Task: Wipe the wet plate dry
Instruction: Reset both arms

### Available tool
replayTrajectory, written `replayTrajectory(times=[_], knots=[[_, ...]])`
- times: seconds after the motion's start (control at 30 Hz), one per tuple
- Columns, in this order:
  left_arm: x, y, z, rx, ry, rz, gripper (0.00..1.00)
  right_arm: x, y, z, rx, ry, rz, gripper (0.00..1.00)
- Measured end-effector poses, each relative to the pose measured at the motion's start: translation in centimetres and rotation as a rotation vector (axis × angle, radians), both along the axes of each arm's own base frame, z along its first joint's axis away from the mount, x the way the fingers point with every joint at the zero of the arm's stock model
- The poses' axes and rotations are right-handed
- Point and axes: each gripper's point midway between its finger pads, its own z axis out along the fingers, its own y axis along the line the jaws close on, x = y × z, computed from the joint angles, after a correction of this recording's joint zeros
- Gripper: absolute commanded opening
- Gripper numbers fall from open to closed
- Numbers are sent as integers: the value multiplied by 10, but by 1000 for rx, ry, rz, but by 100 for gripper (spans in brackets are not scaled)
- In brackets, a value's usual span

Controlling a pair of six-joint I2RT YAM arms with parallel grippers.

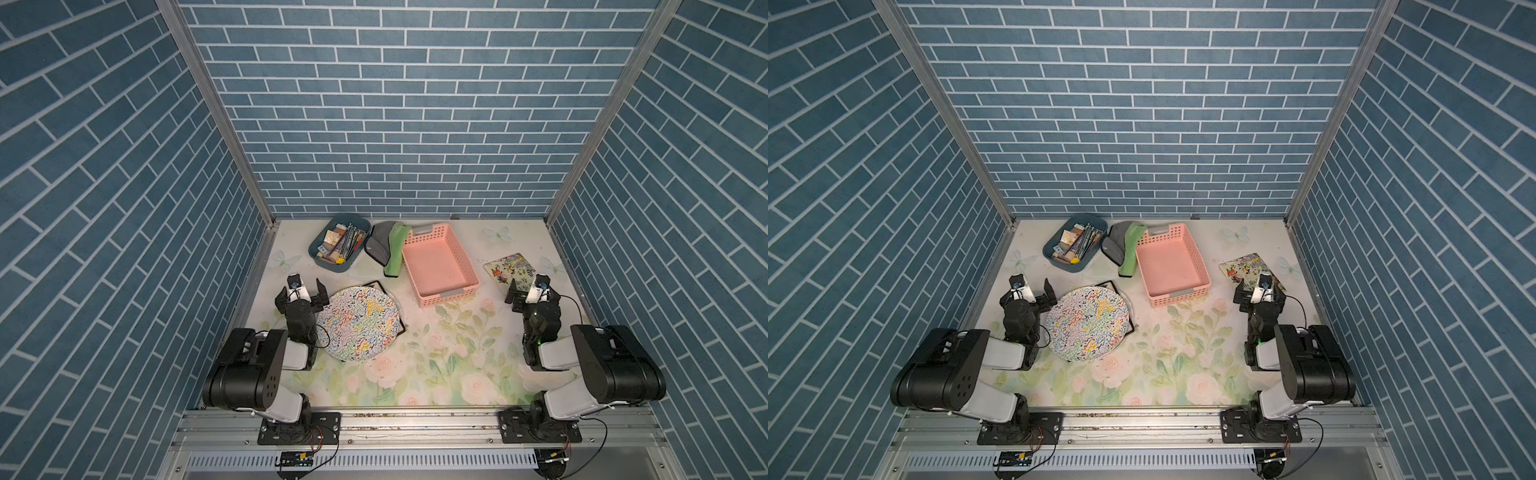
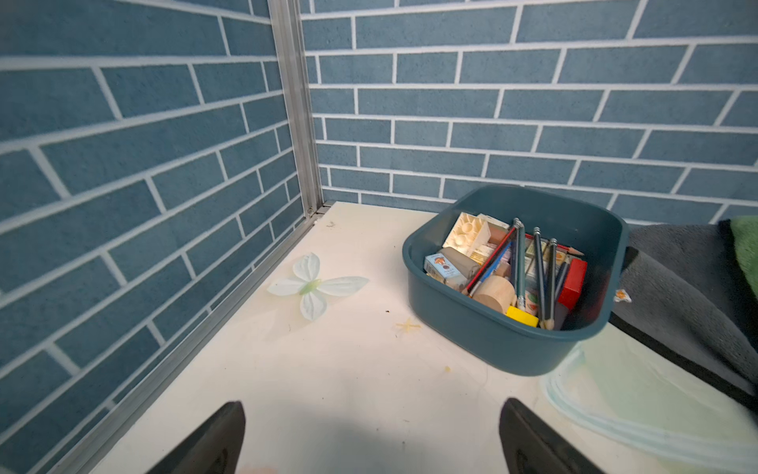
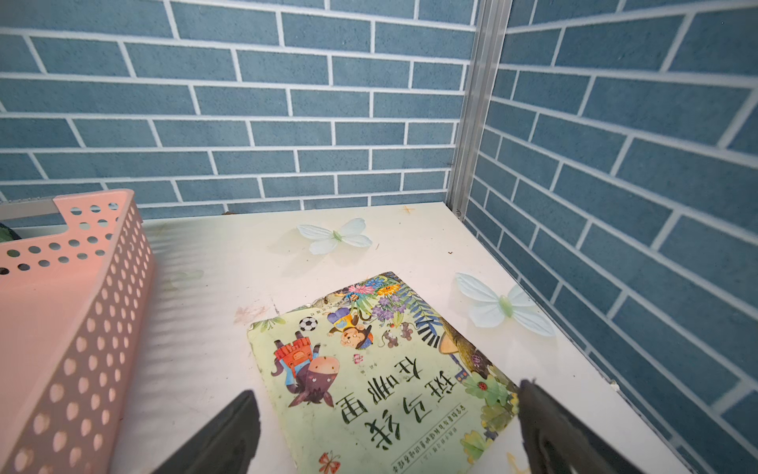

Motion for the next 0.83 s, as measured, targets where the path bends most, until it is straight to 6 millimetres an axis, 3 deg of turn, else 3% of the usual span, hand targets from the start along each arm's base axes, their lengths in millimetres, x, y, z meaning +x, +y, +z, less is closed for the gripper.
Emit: replayTrajectory(times=[0.83], knots=[[4,-13,8,1,-32,-81,100,0,2,0,0,1,7,99]])
